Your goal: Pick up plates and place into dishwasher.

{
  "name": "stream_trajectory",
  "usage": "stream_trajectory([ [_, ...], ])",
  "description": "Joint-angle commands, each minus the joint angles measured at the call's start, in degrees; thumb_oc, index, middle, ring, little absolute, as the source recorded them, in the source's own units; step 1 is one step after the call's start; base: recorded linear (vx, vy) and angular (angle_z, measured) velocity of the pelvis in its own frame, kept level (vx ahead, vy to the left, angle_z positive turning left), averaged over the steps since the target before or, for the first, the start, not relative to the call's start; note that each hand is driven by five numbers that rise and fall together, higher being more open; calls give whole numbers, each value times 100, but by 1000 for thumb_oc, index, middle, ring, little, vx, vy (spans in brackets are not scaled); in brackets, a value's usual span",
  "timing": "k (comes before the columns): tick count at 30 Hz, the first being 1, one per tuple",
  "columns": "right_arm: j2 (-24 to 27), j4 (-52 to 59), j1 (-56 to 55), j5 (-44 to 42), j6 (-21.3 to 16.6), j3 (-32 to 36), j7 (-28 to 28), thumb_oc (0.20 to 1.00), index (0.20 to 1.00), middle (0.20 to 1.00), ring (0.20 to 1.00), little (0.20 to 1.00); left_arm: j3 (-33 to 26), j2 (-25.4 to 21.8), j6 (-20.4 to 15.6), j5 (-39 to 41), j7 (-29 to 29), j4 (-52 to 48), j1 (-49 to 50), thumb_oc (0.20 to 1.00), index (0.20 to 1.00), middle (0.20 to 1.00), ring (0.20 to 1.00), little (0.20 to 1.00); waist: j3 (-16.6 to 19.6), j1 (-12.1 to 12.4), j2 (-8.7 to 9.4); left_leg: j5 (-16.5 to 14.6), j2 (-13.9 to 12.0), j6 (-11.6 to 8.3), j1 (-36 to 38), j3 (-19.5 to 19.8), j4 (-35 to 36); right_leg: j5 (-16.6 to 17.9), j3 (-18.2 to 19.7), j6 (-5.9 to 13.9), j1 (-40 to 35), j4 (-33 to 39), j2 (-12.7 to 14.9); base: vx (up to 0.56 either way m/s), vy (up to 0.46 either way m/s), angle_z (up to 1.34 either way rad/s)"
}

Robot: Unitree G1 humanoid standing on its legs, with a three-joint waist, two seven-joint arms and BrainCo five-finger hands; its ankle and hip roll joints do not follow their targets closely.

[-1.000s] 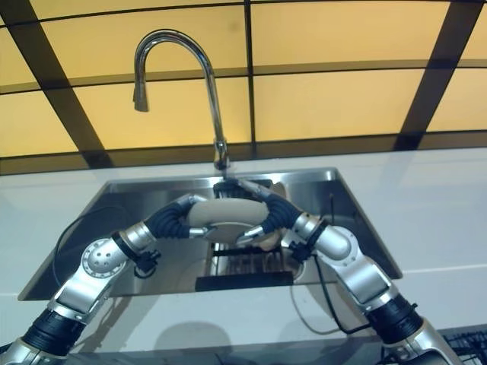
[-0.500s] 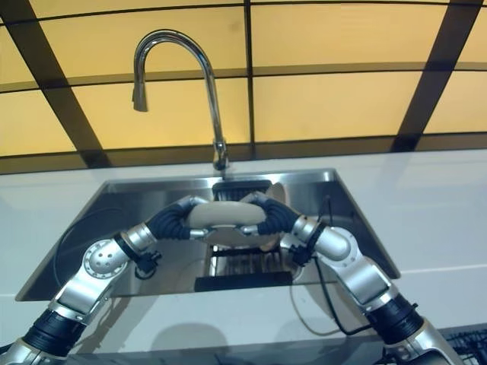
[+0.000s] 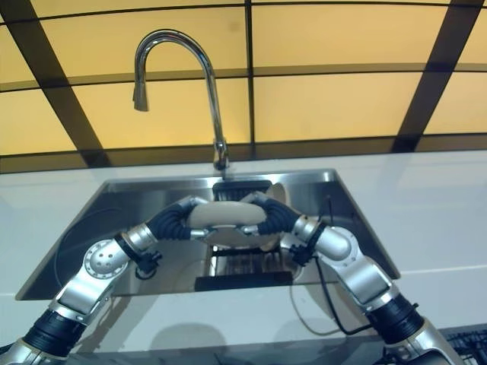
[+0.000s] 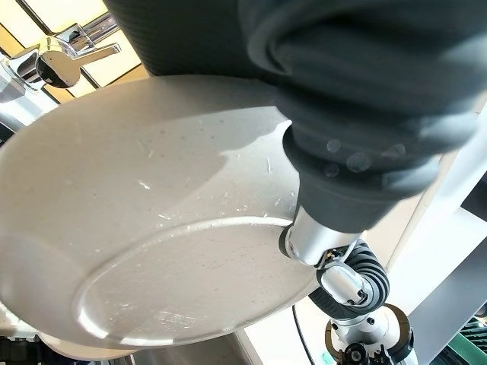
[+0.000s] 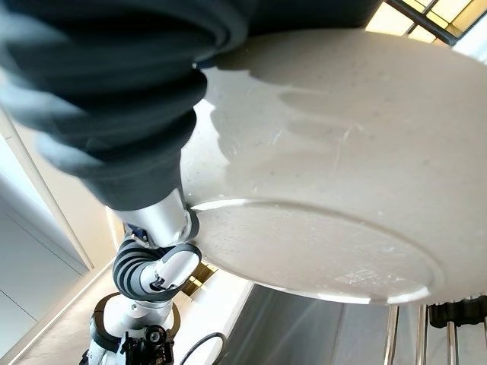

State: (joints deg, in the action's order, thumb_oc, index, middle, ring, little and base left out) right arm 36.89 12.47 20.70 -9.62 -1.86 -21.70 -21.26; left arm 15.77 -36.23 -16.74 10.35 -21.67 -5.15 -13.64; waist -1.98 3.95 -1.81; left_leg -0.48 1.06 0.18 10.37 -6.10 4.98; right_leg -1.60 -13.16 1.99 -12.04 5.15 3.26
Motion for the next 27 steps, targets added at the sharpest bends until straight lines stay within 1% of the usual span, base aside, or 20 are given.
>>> stream_trajectory([
  [1, -210, 78, 349, 101, -253, -49, 185, 200, 200, 200, 200, 200, -44, 372, -175, 782, 714, 46, -507, 347, 347, 347, 347, 347, 302, 65, 216, -380, -62, -69, -181, -22, 2, 10, -180, 513, 275, -15, 406, -34, 12, 1],
  [2, -207, 73, 361, 142, -257, -23, 226, 200, 200, 200, 200, 200, -71, 405, -134, 800, 784, 63, -490, 699, 699, 699, 699, 699, 303, 67, 218, -380, -64, -71, -180, -19, 2, 11, -180, 512, 276, -15, 404, -36, 16, 0],
  [3, -204, 82, 376, 198, -241, 31, 290, 200, 200, 200, 200, 200, -101, 456, -68, 807, 825, 120, -478, 1000, 1000, 1000, 1000, 1000, 306, 67, 220, -383, -63, -66, -175, -23, 2, 10, -184, 511, 274, -15, 402, -36, 15, 0],
  [11, -165, -44, 548, 439, -280, 376, 536, 200, 200, 200, 200, 200, -238, 702, -89, 835, 995, 252, -297, 1000, 1000, 1000, 1000, 1000, 267, 71, 246, -399, -91, -91, -155, -46, 2, -8, -165, 474, 276, -23, 365, -36, 5, 0],
  [19, -32, -139, 690, 522, -383, 584, 754, 200, 200, 200, 200, 200, -293, 732, -121, 923, 1055, 408, -366, 1000, 1000, 1000, 1000, 1000, 221, 8, 269, -408, -115, -112, -131, -111, 2, -14, -117, 455, 290, -37, 329, -42, -6, -2],
  [25, 82, -166, 827, 526, -383, 795, 1185, 200, 200, 200, 200, 200, -286, 744, -144, 974, 1120, 526, -422, 1000, 1000, 1000, 1000, 1000, 207, -54, 274, -418, -133, -132, -116, -178, 2, 2, -81, 451, 315, -37, 309, -29, -13, -5],
  [27, 138, -207, 872, 616, -405, 937, 1518, 200, 200, 200, 200, 200, -309, 730, -162, 1014, 1104, 543, -407, 1000, 1000, 1000, 1000, 1000, 209, -78, 267, -431, -134, -135, -103, -190, 2, 11, -58, 449, 321, -29, 298, -14, -20, -6],
])
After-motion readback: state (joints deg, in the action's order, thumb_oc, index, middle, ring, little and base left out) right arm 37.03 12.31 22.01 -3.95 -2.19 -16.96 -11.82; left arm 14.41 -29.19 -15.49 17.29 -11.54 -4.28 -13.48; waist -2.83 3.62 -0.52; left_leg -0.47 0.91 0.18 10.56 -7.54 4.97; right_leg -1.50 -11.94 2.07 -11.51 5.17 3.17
